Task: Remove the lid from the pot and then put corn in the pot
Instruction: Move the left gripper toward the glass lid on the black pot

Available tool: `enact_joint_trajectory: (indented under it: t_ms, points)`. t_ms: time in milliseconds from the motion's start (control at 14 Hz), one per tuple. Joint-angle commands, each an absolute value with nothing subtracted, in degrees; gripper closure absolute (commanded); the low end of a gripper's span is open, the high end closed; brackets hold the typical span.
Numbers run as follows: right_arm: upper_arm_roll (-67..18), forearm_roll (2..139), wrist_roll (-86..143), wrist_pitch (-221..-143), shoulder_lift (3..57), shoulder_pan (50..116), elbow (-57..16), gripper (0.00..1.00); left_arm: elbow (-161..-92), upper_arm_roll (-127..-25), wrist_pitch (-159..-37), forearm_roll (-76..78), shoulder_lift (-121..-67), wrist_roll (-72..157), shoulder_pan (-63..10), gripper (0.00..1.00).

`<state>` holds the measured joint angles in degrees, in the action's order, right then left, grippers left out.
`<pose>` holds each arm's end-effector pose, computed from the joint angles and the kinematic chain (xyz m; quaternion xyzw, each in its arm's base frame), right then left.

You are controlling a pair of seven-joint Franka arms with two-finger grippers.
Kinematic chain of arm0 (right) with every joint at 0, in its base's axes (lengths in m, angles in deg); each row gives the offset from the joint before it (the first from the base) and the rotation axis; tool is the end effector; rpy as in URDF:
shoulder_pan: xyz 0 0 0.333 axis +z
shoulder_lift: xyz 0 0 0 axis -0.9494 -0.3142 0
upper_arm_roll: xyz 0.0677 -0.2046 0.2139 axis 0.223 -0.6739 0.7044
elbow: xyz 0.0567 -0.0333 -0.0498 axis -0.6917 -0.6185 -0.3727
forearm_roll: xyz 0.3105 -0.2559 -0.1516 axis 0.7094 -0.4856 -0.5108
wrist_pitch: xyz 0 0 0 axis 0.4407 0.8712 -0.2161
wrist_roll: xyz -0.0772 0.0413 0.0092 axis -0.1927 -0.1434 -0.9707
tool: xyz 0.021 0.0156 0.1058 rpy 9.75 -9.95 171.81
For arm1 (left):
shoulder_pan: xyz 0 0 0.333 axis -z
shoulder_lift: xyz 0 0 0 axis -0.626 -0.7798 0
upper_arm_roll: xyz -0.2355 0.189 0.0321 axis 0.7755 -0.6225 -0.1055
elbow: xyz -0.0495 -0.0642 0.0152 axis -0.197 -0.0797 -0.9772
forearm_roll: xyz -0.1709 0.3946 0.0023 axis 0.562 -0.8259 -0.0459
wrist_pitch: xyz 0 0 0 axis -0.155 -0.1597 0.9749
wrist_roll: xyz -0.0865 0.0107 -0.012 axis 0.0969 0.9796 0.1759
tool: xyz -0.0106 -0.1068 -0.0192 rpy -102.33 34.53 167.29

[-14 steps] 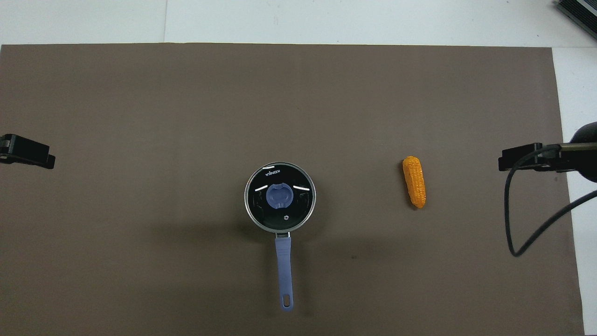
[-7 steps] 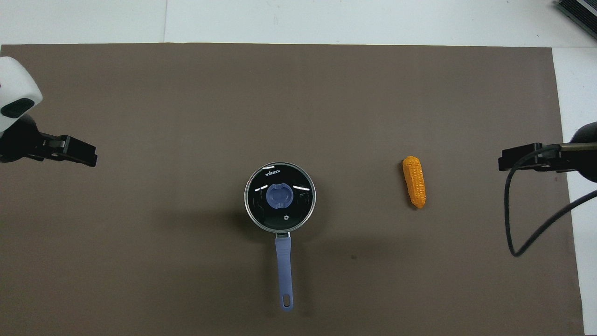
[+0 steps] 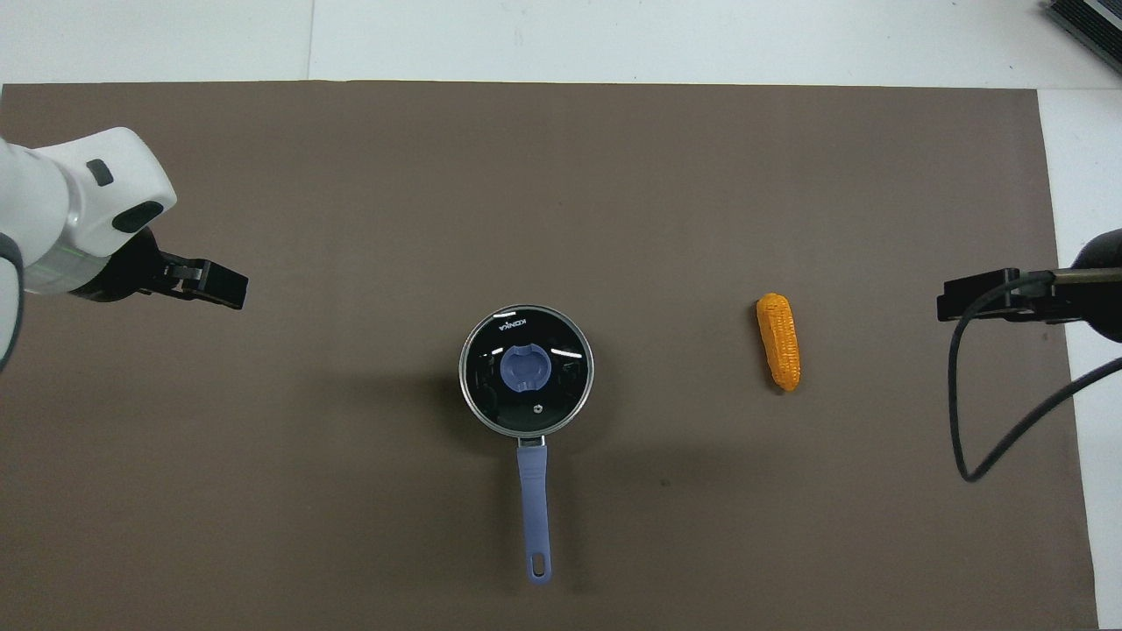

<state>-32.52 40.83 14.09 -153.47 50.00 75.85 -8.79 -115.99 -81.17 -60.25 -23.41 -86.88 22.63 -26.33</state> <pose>0.5645 0.0335 0.6428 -0.9995 0.0239 -0.0175 0.0071 0.6031 -0.1148 0.5172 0.9915 -0.1297 -0.0098 0.0087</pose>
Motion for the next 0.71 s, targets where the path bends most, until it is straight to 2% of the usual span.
enact_joint_trajectory:
  t_ms: [0, 357, 643]
  points:
    - [-32.64, 41.84, 15.60, -154.09, 51.19, 75.21, -10.12, 0.00, -121.18, -82.04, -66.65, -23.08, -86.14, 22.79, -22.50, 0.00]
    - [-32.64, 41.84, 15.68, -153.91, 51.19, 75.21, -10.20, 0.00, -121.45, -82.04, -70.88, -23.17, -90.88, 25.16, -16.01, 0.00]
    - [-32.64, 41.84, 15.77, -153.82, 51.19, 74.77, -10.20, 0.00, -121.19, -82.12, -72.73, -23.17, -91.94, 34.98, -8.19, 0.00]
